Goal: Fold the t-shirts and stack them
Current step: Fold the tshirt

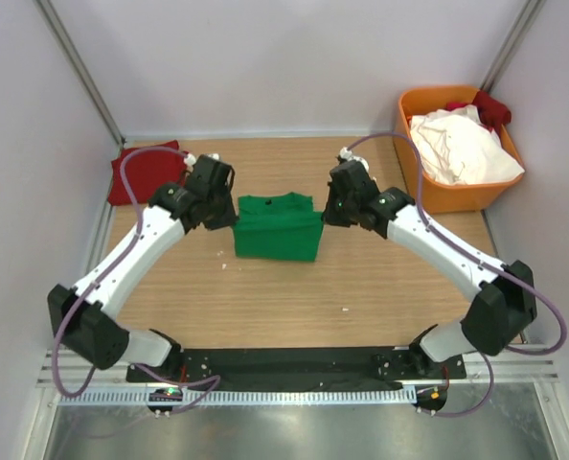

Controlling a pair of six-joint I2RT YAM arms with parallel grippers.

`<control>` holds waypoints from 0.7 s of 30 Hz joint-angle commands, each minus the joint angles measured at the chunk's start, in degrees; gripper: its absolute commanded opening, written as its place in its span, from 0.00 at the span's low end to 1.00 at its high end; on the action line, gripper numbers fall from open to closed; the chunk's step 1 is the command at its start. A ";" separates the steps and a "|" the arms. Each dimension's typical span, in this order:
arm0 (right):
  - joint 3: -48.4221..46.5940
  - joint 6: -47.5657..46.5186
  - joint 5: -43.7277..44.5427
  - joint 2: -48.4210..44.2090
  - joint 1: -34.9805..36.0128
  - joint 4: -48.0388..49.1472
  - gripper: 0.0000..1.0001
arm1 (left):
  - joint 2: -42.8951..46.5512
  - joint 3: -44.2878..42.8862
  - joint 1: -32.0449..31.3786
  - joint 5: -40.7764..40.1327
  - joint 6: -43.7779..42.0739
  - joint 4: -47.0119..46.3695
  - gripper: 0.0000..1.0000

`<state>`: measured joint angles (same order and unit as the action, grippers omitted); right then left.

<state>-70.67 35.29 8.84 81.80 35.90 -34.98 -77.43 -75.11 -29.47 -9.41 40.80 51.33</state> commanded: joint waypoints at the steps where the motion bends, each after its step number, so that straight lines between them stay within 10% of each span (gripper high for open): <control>1: -6.75 -6.45 -0.57 4.41 -3.55 -2.28 0.01 | -5.26 -7.32 3.54 -0.96 -5.63 1.58 0.00; 10: -25.36 -11.38 -6.20 24.70 -9.70 -3.07 0.01 | -28.18 -23.66 11.44 0.88 -9.24 2.28 0.02; 14: -41.96 -11.74 -4.28 42.16 -13.22 -10.86 0.65 | -45.67 -39.81 14.62 6.74 -12.57 8.85 0.74; 18: -60.16 -10.68 -2.08 48.98 -16.03 -18.89 0.78 | -58.44 -63.62 15.59 6.78 -14.25 20.46 0.80; 21: -49.65 -11.20 -1.63 42.78 -16.04 -12.87 0.81 | -49.98 -51.64 15.94 6.51 -14.25 12.70 0.81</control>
<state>-124.57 25.12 5.37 133.43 19.57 -47.68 -138.52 -132.64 -13.41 -4.36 28.82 63.44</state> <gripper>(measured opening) 0.794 0.807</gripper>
